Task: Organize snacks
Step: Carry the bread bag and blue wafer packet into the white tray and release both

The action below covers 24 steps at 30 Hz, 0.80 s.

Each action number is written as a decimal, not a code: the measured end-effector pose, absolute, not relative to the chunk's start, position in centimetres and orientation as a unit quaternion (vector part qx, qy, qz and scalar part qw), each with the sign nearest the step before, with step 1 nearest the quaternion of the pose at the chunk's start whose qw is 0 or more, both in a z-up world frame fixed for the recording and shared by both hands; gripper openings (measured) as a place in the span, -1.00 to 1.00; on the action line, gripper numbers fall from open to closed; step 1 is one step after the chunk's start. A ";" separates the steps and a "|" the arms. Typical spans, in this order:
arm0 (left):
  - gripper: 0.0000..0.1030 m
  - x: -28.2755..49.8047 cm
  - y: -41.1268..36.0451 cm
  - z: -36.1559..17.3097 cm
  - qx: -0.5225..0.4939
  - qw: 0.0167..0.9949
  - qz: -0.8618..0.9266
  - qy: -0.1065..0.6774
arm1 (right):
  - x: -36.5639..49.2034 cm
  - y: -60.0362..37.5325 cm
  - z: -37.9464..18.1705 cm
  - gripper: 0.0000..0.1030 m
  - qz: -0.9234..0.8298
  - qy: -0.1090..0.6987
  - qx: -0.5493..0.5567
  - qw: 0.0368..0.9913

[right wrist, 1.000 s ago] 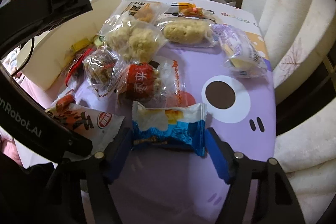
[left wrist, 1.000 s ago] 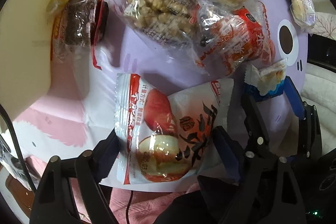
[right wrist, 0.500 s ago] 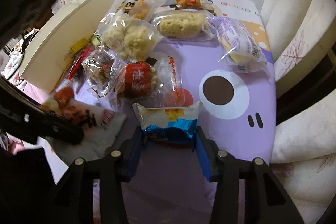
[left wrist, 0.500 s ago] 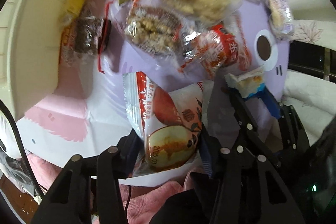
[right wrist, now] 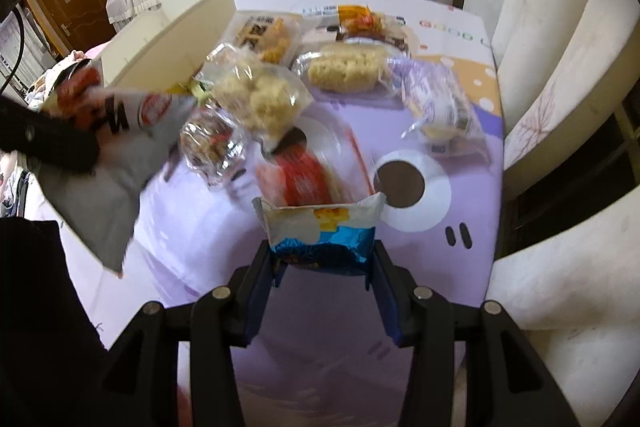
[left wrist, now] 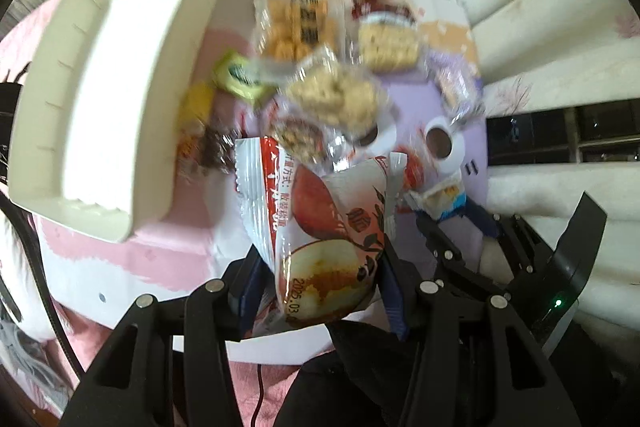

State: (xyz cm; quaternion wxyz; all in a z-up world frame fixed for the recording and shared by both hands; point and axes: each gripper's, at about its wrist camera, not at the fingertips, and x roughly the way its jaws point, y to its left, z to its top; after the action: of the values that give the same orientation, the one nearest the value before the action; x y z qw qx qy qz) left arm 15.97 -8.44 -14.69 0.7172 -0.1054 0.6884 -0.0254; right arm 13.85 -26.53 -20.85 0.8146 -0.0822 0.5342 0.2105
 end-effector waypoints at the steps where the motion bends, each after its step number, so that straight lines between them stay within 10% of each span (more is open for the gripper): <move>1: -0.04 16.0 -8.0 -14.1 -0.107 0.723 -0.023 0.682 | 13.8 -26.4 -20.6 -0.08 0.210 0.532 -0.084 0.816; 24: -0.03 14.9 10.6 -7.6 -0.126 0.807 -0.053 0.575 | 12.3 -12.5 -11.5 -0.08 0.192 0.444 -0.077 0.872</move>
State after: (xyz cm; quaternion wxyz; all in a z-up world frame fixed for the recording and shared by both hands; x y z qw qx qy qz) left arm 14.92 10.63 -7.64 0.8065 -0.1258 0.5752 -0.0532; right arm 12.33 -12.54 -11.49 0.8718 -0.0770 0.4442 0.1918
